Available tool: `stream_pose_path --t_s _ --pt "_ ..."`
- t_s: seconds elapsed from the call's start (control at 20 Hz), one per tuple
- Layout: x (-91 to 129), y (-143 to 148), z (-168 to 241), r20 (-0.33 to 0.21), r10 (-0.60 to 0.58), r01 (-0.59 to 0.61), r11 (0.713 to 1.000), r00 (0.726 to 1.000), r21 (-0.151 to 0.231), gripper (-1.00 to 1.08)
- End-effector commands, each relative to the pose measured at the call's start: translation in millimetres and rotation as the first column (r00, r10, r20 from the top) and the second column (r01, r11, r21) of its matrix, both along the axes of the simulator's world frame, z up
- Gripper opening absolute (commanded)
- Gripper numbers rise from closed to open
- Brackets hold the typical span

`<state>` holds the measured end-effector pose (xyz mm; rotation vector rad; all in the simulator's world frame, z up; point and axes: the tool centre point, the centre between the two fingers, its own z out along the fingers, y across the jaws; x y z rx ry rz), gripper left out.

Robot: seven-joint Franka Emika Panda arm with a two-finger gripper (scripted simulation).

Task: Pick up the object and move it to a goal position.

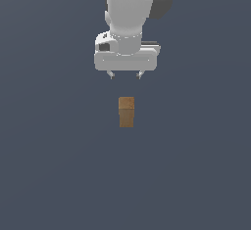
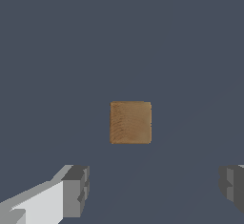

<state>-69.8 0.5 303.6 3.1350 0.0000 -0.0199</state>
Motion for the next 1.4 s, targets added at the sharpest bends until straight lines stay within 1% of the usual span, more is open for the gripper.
stream_pose_path --t_s 0.0,0.4,0.75,1.05,1.35 --pt "0 0 0 0.0 0.0 0.0 1.0 1.0 0.0 1.0" --pt "2 11 2 0.001 0.041 -0.041 0.999 0.999 0.01 1.0" --pt "3 11 0 0.001 0.041 -0.041 0.999 0.999 0.011 1.0" --pt "7 10 -23 0.003 0.034 -0.034 0.999 0.999 0.011 1.0" --pt "10 8 -65 0.008 0.02 -0.02 1.0 1.0 0.009 1.0"
